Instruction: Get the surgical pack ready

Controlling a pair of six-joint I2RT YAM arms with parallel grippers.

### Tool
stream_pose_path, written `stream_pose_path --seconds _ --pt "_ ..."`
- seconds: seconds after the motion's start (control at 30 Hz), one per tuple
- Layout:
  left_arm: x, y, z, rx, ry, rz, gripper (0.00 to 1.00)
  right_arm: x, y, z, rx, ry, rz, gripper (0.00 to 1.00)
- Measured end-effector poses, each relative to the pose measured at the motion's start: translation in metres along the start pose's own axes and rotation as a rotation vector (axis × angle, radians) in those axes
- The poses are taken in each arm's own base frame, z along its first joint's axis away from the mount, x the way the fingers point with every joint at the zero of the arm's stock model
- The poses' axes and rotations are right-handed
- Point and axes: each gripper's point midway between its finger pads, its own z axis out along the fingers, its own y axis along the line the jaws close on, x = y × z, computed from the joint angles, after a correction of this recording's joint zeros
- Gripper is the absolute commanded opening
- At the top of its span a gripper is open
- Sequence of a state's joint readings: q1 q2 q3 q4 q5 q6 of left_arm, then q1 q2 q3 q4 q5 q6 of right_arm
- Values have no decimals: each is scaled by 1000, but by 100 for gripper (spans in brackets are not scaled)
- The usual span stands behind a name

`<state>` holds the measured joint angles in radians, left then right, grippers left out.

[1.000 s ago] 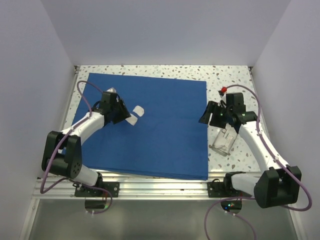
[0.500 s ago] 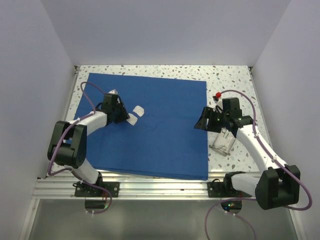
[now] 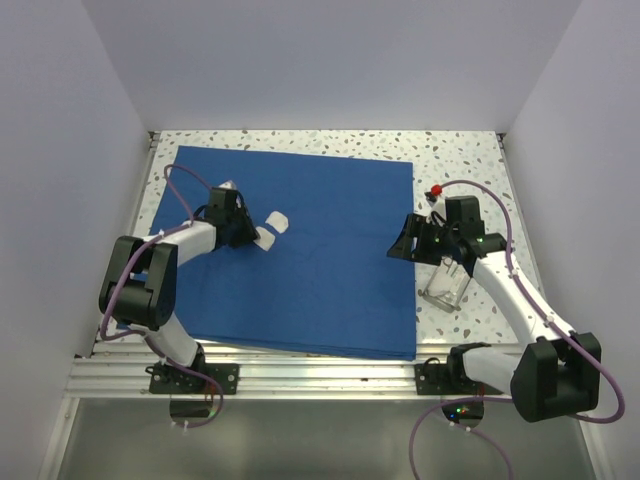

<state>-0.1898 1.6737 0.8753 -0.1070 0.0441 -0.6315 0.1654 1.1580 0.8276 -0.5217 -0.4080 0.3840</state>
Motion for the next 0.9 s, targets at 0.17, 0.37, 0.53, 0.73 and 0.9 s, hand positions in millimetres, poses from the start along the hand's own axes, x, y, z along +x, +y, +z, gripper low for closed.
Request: stream_pose_path --seconds 0.17,0.37,0.53,0.73,0.9 --pt "0 0 0 0 -1 0 38 -2 1 0 -6 -6 -3 66" --pt "-4 1 3 3 -8 -6 31 -3 2 1 -8 -10 -5 66" --pt "-6 1 4 5 -17 -10 16 -3 1 1 -7 -8 -5 66" --pt "-8 -3 3 26 -20 -8 0 -1 0 3 -5 2 0 66" --pt "-22 -19 -14 90 -67 -6 0 -1 0 3 -6 2 -1 66"
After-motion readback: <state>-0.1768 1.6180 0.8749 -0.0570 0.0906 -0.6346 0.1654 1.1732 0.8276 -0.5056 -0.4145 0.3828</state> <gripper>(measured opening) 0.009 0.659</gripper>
